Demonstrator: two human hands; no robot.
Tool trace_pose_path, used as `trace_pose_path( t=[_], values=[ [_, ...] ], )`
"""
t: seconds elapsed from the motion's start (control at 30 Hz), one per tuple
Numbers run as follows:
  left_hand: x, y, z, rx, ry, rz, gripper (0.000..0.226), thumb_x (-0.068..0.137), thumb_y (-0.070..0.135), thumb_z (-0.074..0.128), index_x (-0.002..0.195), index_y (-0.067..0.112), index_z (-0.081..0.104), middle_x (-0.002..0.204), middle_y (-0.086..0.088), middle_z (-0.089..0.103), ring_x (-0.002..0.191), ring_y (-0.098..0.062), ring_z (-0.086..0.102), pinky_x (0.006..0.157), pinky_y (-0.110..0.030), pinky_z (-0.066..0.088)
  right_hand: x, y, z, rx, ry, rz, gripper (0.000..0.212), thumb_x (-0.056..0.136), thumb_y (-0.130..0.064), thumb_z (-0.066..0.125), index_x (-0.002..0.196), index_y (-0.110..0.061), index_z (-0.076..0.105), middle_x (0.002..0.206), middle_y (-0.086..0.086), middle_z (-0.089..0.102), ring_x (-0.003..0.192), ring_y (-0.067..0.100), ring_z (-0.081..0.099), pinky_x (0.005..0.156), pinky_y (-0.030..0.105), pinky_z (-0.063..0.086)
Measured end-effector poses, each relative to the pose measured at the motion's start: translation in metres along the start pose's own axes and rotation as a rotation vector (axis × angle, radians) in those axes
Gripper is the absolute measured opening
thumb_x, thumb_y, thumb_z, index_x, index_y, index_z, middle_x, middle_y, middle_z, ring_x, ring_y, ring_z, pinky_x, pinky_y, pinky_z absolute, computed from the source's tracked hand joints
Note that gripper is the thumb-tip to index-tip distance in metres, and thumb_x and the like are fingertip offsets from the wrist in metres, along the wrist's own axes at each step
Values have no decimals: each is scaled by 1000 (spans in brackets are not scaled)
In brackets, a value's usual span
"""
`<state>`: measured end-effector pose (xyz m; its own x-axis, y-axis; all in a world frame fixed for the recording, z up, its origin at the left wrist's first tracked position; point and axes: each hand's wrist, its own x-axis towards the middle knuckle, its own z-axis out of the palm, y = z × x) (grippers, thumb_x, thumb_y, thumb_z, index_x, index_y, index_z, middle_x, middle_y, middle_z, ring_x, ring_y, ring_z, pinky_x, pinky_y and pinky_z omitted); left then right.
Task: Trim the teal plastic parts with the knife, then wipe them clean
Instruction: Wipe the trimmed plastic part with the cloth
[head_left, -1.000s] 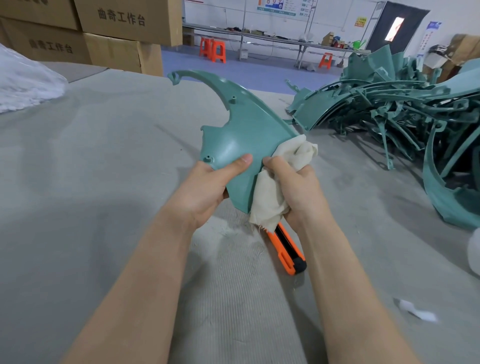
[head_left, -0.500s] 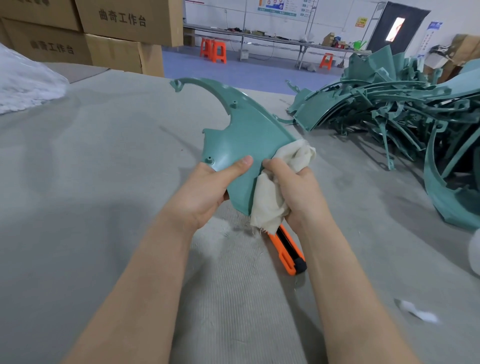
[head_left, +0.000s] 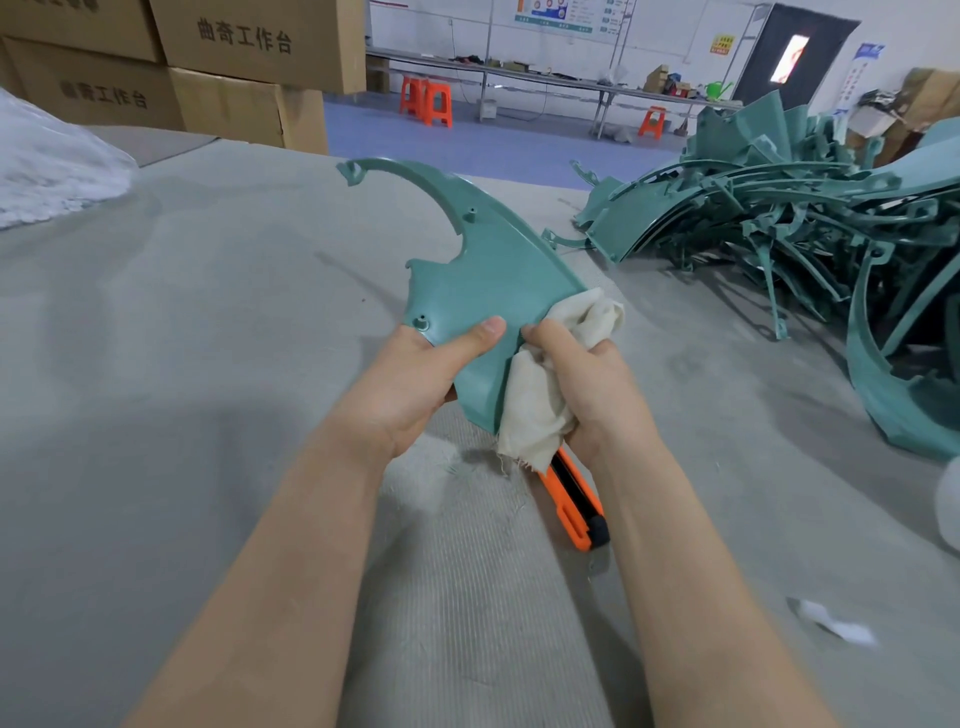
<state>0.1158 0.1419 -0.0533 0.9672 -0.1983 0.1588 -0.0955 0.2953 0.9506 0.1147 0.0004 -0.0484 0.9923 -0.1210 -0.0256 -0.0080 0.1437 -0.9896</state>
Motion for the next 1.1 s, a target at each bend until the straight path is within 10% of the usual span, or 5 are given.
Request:
trace_pose_path(
  t=[1.1],
  values=[
    [2,-1,-3,-57,20,4,19,93,14,60,107,26,64,102,7,74,96,-12,70,74,-25,56,-4,-7,-3,-31,-8,78,11,80,-7,56,75,-17,59,69,2,63,67,18,62,62,31,50]
  ],
)
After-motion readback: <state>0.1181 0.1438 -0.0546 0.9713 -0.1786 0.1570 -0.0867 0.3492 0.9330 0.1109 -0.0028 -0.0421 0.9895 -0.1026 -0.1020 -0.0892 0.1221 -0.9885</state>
